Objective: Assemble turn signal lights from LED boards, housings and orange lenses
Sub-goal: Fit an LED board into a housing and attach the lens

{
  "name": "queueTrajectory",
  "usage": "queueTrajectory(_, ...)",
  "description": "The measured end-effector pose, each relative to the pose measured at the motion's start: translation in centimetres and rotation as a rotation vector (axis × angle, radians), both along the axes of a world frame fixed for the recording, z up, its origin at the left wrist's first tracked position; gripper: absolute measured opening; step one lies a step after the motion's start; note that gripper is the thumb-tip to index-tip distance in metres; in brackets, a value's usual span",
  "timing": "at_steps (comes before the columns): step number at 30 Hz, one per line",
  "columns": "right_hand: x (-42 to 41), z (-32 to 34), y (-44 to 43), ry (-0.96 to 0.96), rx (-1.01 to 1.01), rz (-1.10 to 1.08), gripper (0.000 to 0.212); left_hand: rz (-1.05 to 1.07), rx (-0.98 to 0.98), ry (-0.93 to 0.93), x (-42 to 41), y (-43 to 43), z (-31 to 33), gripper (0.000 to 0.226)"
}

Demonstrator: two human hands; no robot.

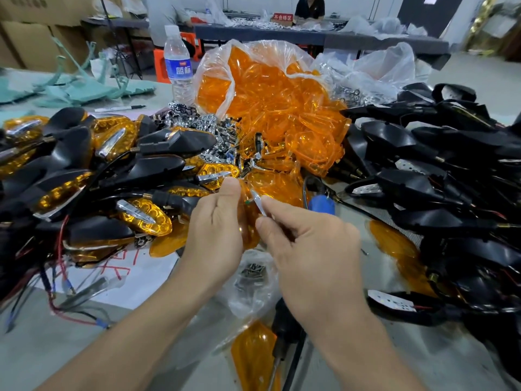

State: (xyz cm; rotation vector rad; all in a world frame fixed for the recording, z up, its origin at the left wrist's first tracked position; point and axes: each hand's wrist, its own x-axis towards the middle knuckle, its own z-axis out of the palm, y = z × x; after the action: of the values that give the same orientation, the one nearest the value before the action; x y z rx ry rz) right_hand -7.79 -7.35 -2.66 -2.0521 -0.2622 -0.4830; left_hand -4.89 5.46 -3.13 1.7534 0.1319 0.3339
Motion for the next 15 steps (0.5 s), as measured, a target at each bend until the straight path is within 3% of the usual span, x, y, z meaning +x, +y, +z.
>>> queueTrajectory(3, -0.7, 0.0, 1.3, -0.161, -0.171, -0.110, 0.025, -0.032, 0.172, -0.103, 0.1, 0.3, 0.1, 0.075)
queueTrajectory(5, -0.6, 0.1, 1.4, -0.090, -0.083, -0.093, 0.027, -0.020, 0.192, -0.106, 0.2, 0.4, 0.0, 0.072)
queueTrajectory(8, -0.2, 0.3, 0.9, 0.020, -0.032, 0.007, 0.035, -0.048, 0.074, -0.034, 0.3, 0.5, -0.1, 0.064)
queueTrajectory(15, 0.2, -0.1, 0.4, -0.019, -0.143, 0.116, 0.051, -0.115, -0.114, 0.030, 0.8, 0.8, 0.5, 0.033)
